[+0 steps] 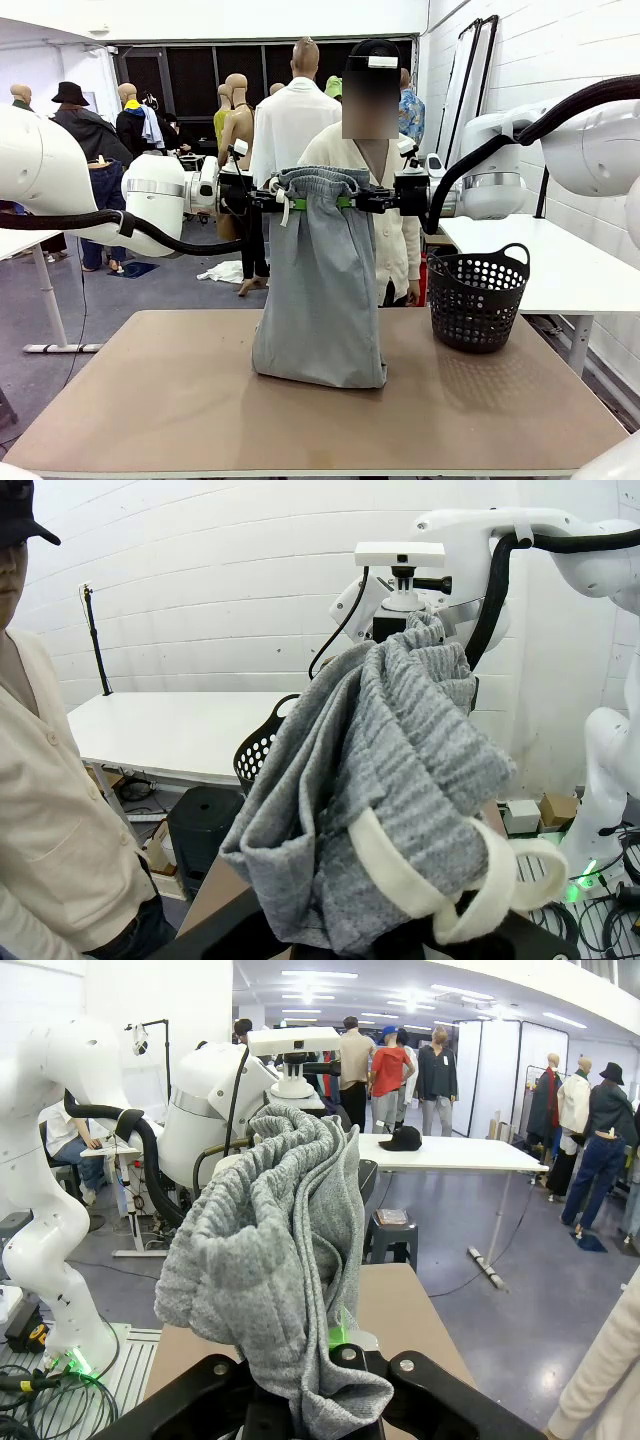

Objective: Fold the training pants.
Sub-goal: Fold the Training pants in half.

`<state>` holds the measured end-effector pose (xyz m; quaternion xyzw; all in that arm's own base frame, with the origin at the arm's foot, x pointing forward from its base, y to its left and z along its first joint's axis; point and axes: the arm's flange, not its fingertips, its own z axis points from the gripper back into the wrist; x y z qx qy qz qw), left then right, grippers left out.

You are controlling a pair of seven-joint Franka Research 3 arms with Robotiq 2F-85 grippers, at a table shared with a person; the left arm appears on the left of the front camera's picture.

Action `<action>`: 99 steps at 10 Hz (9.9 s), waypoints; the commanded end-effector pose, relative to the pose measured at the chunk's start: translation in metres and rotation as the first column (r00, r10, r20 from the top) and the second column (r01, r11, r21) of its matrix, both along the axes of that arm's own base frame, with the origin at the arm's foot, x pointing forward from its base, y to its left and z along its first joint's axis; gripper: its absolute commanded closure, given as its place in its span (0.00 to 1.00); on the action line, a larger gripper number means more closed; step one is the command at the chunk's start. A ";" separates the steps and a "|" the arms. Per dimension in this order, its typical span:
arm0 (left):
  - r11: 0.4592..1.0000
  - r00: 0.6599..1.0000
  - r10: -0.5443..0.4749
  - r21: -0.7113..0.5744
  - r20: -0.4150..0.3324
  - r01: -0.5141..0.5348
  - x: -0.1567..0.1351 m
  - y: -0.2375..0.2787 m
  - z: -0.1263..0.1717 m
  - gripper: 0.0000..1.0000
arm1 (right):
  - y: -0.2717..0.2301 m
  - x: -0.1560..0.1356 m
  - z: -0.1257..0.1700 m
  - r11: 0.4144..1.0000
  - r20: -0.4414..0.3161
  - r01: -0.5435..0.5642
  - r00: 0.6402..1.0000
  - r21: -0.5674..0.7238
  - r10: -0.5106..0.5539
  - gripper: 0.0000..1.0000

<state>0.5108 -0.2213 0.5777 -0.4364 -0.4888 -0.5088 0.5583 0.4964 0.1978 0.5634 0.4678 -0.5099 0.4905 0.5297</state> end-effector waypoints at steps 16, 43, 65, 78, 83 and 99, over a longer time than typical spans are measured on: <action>0.998 0.993 0.051 0.043 -0.103 -0.047 0.043 0.006 0.005 1.00 | 0.005 0.043 0.013 0.999 -0.023 -0.016 1.000 -0.047 0.015 1.00; 0.961 0.958 0.275 0.029 -0.086 -0.274 0.145 0.008 0.020 1.00 | 0.043 0.204 0.037 0.982 0.191 -0.121 0.970 -0.145 0.148 1.00; 0.959 0.554 0.218 0.069 -0.803 -0.276 0.022 0.039 -0.145 1.00 | 0.025 0.071 -0.150 0.999 -0.543 0.011 0.839 -0.048 -0.035 1.00; 0.952 0.252 0.228 0.161 -0.940 -0.259 0.017 0.036 -0.209 1.00 | 0.017 0.059 -0.243 0.997 -0.768 0.076 0.637 -0.024 -0.067 1.00; 0.941 0.108 0.234 0.197 -0.966 -0.274 0.081 0.034 -0.219 1.00 | 0.025 0.094 -0.266 0.989 -0.829 0.147 0.553 -0.002 -0.083 1.00; 0.862 -0.318 0.253 0.362 -0.914 -0.354 0.137 0.064 -0.304 1.00 | 0.014 0.139 -0.330 0.930 -0.911 0.300 0.285 -0.212 -0.299 1.00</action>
